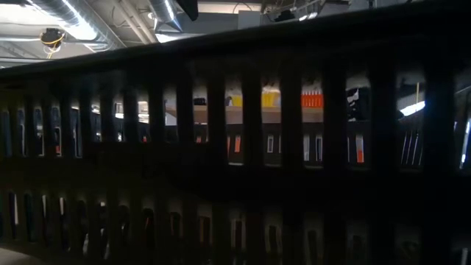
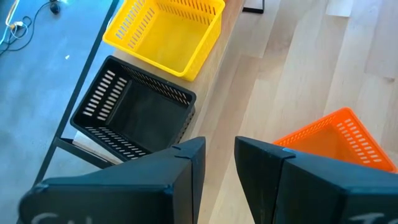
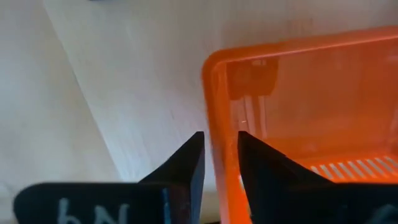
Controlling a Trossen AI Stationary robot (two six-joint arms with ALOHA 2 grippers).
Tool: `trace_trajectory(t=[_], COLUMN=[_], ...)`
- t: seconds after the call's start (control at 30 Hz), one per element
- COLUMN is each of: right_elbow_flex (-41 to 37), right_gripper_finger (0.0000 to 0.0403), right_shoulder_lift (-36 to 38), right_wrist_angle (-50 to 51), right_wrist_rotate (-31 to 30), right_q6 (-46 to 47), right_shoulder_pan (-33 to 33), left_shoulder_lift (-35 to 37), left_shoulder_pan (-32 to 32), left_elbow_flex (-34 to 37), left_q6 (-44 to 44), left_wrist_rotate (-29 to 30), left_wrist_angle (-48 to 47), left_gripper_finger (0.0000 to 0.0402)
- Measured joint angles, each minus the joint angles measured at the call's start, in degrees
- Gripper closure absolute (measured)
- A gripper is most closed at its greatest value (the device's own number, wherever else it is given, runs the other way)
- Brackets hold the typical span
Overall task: Stack baskets on shelf by color
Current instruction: Stack the top orange basket on the orange basket on the shelf
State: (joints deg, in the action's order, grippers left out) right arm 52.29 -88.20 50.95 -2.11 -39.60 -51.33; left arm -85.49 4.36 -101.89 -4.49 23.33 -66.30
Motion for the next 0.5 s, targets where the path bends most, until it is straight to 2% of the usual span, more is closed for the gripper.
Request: trace_trajectory(t=[0.17,0.5], right_elbow_flex=[0.04,0.07], right_gripper_finger=[0.0387,0.0399], right_shoulder_lift=[0.51,6.80], right_wrist_angle=[0.20,4.31], right_wrist_rotate=[-0.09,-2.75], right_q6=[0.40,1.75], right_shoulder_pan=[0.07,0.17], left_shoulder_lift=[0.00,0.00], left_shoulder_pan=[0.01,0.02], left_elbow_flex=[0.00,0.00], left_q6=[0.02,0.04], left_wrist_rotate=[0.00,0.00], left_wrist_angle=[0.00,0.00], left_gripper_finger=[0.0324,0.0324])
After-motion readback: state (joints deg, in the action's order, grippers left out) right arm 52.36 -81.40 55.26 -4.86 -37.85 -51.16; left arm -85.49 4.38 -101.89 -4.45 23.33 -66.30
